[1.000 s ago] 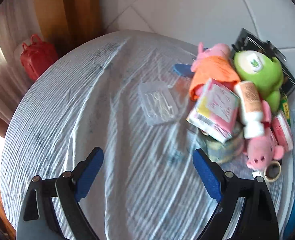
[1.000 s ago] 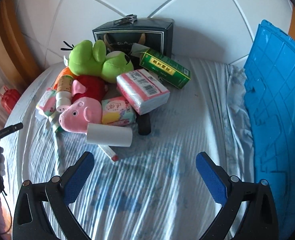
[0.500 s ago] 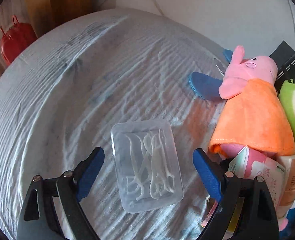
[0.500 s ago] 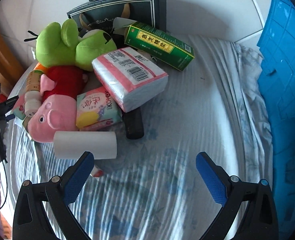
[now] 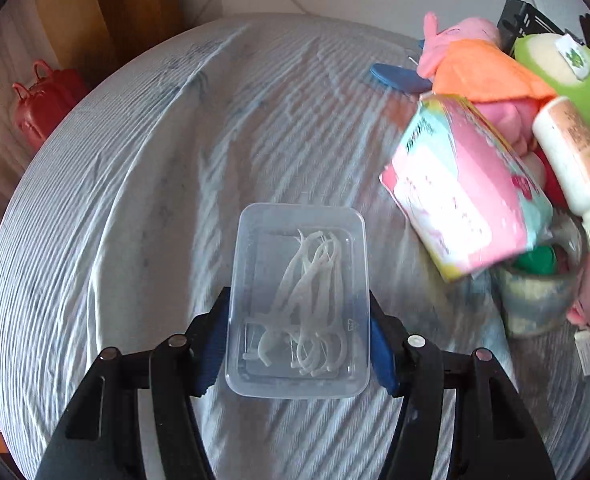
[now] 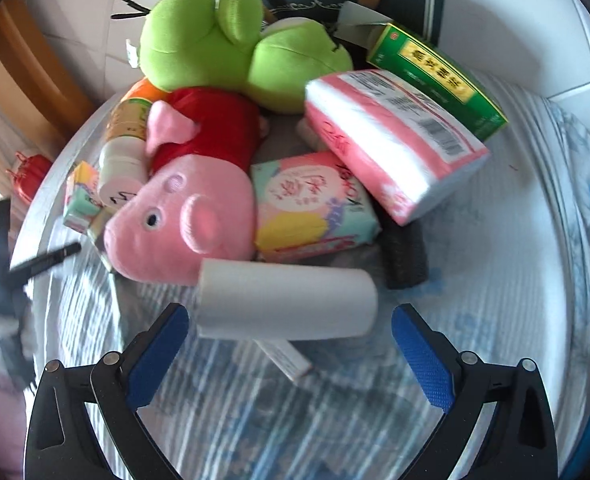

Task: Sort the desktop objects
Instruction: 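Grasp the clear plastic floss-pick box with left tool while right tool grasps white paper roll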

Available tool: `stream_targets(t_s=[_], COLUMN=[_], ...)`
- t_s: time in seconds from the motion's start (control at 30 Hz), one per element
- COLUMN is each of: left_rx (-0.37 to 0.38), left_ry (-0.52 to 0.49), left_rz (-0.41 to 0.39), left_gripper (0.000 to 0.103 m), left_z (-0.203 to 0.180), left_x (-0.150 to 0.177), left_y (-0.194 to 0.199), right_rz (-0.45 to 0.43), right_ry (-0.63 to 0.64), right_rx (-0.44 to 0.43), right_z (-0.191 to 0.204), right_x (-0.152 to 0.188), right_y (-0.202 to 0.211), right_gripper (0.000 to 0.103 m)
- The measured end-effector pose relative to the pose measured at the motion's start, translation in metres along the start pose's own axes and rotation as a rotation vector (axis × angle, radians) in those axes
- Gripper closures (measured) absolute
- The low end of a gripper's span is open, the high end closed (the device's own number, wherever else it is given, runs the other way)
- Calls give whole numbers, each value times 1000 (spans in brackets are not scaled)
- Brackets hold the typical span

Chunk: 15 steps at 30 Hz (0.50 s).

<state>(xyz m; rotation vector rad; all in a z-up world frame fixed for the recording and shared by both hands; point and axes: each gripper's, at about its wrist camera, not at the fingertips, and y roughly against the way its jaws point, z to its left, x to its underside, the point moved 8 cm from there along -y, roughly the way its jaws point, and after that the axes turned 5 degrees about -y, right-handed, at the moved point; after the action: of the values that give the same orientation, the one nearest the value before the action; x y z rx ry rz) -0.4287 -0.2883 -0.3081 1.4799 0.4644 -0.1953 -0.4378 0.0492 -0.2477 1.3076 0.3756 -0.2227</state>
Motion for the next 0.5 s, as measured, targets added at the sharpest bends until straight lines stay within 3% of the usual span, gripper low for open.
stream_targets(t_s=[0.2, 0.27, 0.5], left_rx=[26, 30, 10], left_ry=[11, 9, -20], left_rz=[20, 20, 12], left_gripper=[43, 43, 43], left_z=[2, 1, -4], left_x=[28, 34, 41], left_y=[14, 16, 14], right_rz=[35, 65, 159], right_ry=[-11, -41, -161], right_rx=[90, 89, 224], right_z=[-11, -27, -112], right_x=[9, 25, 94], right_y=[-7, -2, 21], right_gripper=[0, 0, 0])
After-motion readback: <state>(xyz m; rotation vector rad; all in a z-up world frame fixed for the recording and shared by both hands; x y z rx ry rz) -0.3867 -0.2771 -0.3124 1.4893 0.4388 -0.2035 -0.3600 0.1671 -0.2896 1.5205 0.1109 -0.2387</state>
